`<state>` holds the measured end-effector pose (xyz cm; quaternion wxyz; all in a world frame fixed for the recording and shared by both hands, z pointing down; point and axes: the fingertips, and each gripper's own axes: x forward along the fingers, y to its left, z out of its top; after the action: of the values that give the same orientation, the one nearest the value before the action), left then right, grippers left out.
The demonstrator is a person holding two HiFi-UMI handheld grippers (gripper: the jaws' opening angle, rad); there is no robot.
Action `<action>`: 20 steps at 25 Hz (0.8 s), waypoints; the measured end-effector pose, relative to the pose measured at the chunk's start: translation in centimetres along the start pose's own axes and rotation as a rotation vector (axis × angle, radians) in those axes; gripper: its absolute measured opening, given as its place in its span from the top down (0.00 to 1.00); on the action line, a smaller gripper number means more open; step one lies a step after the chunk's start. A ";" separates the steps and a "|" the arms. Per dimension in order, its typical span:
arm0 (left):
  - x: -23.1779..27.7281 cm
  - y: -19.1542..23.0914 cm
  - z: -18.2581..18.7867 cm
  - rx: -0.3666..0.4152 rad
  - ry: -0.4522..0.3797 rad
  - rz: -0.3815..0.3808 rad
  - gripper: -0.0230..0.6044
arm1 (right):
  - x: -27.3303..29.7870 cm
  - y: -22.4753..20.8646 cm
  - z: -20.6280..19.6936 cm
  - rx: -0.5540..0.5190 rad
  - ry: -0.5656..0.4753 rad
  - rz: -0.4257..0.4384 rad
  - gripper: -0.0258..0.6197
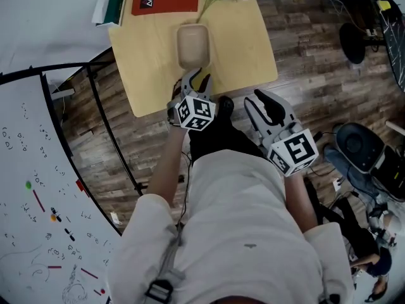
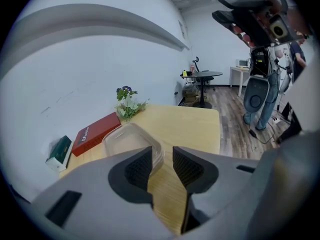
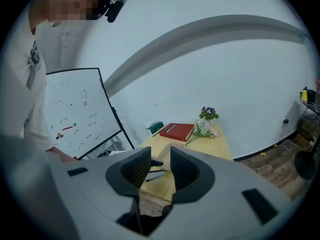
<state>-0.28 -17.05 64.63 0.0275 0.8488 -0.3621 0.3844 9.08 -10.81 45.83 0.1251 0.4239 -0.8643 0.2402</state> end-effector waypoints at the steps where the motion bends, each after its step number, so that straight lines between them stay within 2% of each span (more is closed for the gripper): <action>1: 0.2 0.0 -0.1 0.027 0.010 0.011 0.76 | 0.0 -0.1 -0.1 0.001 0.002 -0.002 0.79; 5: 0.9 0.1 -0.4 0.154 0.049 0.046 0.76 | -0.2 -0.4 -0.4 0.013 0.010 -0.011 0.79; 10: 1.5 0.0 -0.7 0.366 0.086 0.104 0.77 | -0.2 -0.4 -0.9 0.018 0.022 -0.014 0.79; 20: 2.4 -0.2 -1.8 0.491 0.113 0.136 0.78 | -0.3 -0.5 -1.0 0.023 0.025 -0.029 0.79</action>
<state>-0.21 -17.70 67.54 -0.1853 0.7808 -0.3121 0.5085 9.71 -10.34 46.70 0.1343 0.4349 -0.8536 0.2535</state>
